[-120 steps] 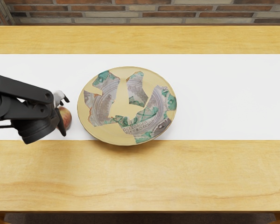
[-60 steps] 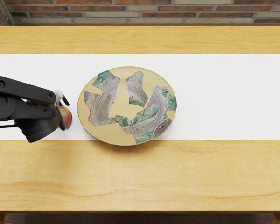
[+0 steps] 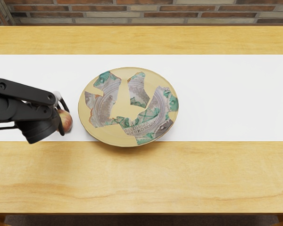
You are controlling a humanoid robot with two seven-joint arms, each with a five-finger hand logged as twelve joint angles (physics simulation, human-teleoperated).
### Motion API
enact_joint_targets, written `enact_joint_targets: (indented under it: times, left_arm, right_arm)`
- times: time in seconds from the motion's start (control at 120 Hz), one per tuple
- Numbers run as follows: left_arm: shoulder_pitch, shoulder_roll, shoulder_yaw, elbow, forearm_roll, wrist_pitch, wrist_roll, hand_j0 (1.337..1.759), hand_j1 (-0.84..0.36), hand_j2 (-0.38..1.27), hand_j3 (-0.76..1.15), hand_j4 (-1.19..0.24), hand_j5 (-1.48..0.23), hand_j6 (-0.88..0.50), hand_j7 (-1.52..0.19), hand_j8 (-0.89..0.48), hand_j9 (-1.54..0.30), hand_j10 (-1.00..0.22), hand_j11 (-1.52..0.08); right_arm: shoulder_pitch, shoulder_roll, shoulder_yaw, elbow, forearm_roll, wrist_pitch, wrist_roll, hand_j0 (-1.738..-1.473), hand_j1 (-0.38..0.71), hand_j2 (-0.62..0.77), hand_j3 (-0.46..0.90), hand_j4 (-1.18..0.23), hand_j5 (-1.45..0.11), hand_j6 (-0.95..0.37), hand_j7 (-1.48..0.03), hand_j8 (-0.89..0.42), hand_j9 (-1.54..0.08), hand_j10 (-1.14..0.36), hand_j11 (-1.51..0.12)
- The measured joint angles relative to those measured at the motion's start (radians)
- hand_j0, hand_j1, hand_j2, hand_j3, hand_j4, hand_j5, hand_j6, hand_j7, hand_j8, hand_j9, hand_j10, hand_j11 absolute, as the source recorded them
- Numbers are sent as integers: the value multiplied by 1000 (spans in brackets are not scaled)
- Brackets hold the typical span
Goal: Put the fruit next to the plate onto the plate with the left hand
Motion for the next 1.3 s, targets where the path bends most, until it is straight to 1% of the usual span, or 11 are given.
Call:
enact_joint_targets:
  times: [0.075, 0.175, 0.225, 0.275, 0.533, 0.658, 0.7, 0.758, 0.983, 1.058, 1.3]
  left_arm:
    - [10, -2, -2, 5, 4, 2, 0, 1652, -107, 442, 0, -619, -904, -458, -911, -432, -924, -646, -924]
    - [20, -2, -5, 16, 12, -1, -1, 1649, -74, 369, 0, -627, -931, -456, -943, -441, -961, -654, -964]
    - [24, -3, -6, 20, 16, -1, -2, 1647, -101, 488, 0, -629, -938, -465, -956, -442, -979, -653, -985]
    - [27, -3, -9, 24, 18, -1, -1, 1645, -74, 481, 0, -624, -954, -461, -973, -441, -993, -654, -998]
    - [18, 0, -15, 33, 8, -5, 0, 1647, -133, 454, 0, -507, -1002, -375, -980, -371, -992, -628, -995]
    - [-30, 18, -11, 15, 4, -4, -2, 1651, -177, 547, 0, -501, -1004, -353, -970, -370, -972, -623, -977]
    - [-48, 37, -9, 9, 4, -4, -2, 1651, -155, 426, 0, -502, -1003, -359, -966, -368, -967, -624, -972]
    - [-69, 72, -7, -1, 4, -4, -2, 1653, -178, 510, 0, -501, -1001, -357, -962, -375, -962, -636, -967]
    - [-174, 127, 9, -46, 3, -4, -2, 1654, -212, 519, 0, -494, -997, -368, -968, -365, -953, -631, -958]
    - [-214, 129, 11, -60, 2, -4, -2, 1655, -232, 624, 0, -500, -997, -353, -975, -365, -949, -626, -956]
    - [-345, 120, -1, -114, -5, -3, -2, 1656, -208, 543, 0, -533, -997, -368, -978, -383, -940, -656, -947]
  right_arm:
    - [0, 0, 0, 0, 0, 0, 0, -1658, -308, -7, 0, -35, -45, -35, -45, -35, -45, -35, -45]
    - [0, 0, 0, 0, 0, 0, 0, -1658, -308, -7, 0, -35, -45, -35, -45, -35, -45, -35, -45]
    - [0, 0, 0, 0, 0, 0, 0, -1658, -308, -7, 0, -35, -45, -35, -45, -35, -45, -35, -45]
    - [0, 0, 0, 0, 0, 0, 0, -1658, -308, -7, 0, -35, -45, -35, -45, -35, -45, -35, -45]
    - [0, 0, 0, 0, 0, 0, 1, -1658, -308, -7, 0, -35, -45, -35, -45, -35, -45, -35, -45]
    - [0, 0, 0, 0, 0, 0, 1, -1658, -308, -7, 0, -35, -45, -35, -45, -35, -45, -35, -45]
    - [0, 0, 0, 0, 0, 0, 1, -1658, -308, -7, 0, -35, -45, -35, -45, -35, -45, -35, -45]
    - [0, 0, 0, 0, 0, 0, 1, -1658, -307, -7, 0, -35, -45, -35, -45, -35, -45, -35, -45]
    - [0, 0, 0, 0, 0, 0, 2, -1658, -307, -7, 0, -35, -45, -35, -45, -35, -45, -35, -45]
    - [0, 0, 0, 0, 0, 0, 2, -1658, -307, -7, 0, -35, -45, -35, -45, -35, -45, -35, -45]
    - [0, 0, 0, 0, 0, 0, 2, -1658, -307, -7, 0, -35, -45, -35, -45, -35, -45, -35, -45]
